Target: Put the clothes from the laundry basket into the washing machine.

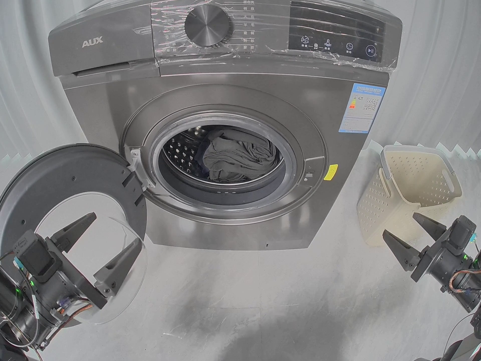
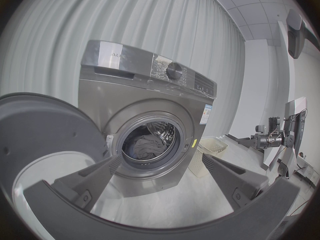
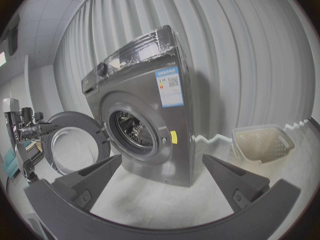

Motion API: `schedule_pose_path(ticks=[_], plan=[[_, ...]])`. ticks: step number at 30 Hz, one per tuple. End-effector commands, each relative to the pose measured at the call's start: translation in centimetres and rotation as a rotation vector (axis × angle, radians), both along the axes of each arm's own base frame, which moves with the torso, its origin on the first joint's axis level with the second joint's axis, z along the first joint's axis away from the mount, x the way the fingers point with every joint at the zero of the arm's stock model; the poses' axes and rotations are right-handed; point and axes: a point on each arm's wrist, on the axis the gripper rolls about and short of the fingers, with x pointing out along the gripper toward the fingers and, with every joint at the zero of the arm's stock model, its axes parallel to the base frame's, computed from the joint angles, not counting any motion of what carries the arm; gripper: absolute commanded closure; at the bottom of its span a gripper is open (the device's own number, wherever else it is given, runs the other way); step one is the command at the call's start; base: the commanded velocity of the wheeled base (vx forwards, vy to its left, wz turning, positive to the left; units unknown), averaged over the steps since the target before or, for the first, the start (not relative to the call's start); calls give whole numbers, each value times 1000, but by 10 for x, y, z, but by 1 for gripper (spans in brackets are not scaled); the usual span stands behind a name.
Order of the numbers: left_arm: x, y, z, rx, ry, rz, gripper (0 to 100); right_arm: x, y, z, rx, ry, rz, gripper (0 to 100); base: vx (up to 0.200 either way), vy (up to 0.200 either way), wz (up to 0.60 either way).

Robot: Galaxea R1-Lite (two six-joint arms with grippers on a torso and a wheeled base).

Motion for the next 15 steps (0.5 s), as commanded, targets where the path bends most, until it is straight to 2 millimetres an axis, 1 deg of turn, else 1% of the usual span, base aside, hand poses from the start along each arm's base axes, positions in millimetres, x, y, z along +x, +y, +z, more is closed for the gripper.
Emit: schedule_pose_path(ticks=[1, 7, 13, 15], plan=[[-20, 21, 2, -17, -49, 53, 0, -30, -25, 4, 0, 0, -86, 0, -200, 0, 0], [-40, 44, -5, 17, -12, 158, 0, -73, -47, -1, -6, 5, -220, 0, -200, 0, 0], [-68, 63, -14, 8, -17, 268, 0, -112, -63, -18, -50, -31, -350, 0, -200, 0, 0], [-71, 65, -15, 9, -16, 279, 0, -116, -64, -20, -51, -33, -363, 0, -200, 0, 0]])
